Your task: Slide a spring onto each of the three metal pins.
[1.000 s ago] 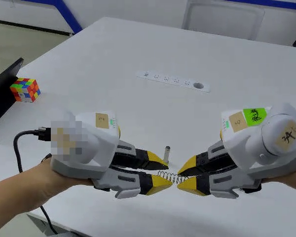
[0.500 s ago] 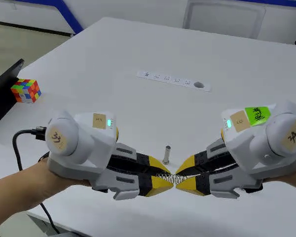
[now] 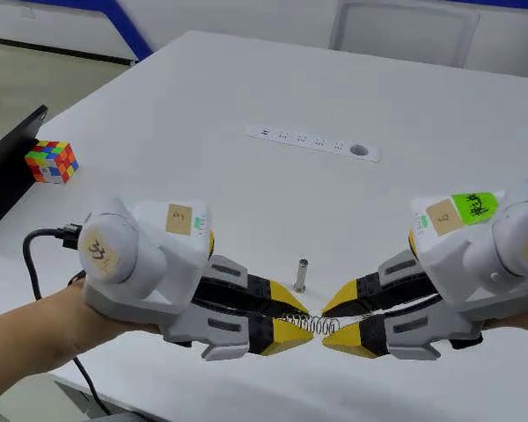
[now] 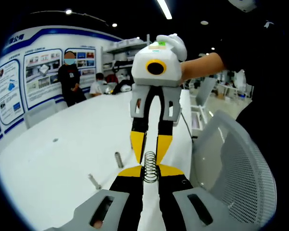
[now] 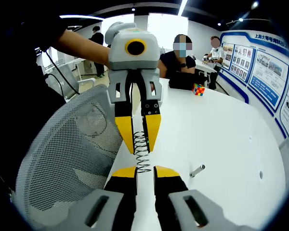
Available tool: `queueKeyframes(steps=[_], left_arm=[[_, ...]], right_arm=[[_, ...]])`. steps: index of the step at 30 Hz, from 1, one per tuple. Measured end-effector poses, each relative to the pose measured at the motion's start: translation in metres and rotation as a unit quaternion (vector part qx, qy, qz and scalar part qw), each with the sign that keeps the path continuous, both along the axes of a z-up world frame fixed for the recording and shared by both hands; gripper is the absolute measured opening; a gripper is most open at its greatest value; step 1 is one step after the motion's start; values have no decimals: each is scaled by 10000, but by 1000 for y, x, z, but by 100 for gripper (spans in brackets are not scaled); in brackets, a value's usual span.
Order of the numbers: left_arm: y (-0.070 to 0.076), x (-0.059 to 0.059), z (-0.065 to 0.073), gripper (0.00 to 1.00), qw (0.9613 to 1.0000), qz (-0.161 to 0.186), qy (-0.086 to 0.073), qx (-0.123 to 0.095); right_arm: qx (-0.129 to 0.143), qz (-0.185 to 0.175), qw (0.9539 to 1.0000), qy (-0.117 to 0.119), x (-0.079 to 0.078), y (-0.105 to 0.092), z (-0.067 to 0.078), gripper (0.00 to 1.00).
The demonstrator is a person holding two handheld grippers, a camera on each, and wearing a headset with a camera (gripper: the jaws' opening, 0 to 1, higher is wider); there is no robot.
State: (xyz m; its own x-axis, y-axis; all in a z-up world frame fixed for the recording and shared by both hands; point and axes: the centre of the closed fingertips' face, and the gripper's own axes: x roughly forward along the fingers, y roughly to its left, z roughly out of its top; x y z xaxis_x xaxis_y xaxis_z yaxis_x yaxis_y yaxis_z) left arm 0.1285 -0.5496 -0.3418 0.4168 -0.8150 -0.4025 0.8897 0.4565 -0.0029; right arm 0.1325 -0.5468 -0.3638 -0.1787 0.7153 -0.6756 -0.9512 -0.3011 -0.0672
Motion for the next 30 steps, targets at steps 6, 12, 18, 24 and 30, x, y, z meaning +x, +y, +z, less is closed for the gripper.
queueKeyframes(steps=[6, 12, 18, 24, 30], left_arm=[[1, 0, 3, 10, 10000, 4, 5, -57], [4, 0, 4, 10, 10000, 34, -7, -85], [4, -1, 4, 10, 10000, 21, -18, -88], [5, -1, 4, 10, 10000, 25, -17, -68], [5, -1, 2, 10, 10000, 13, -13, -32]], right_arm=[[135, -80, 9997, 202, 0, 1, 3, 11], [400, -233, 9974, 560, 0, 2, 14, 10], [567, -259, 9953, 748, -1, 2, 22, 11], [758, -335, 9908, 1069, -4, 5, 31, 11], [997, -382, 9856, 1314, -7, 10, 42, 12]])
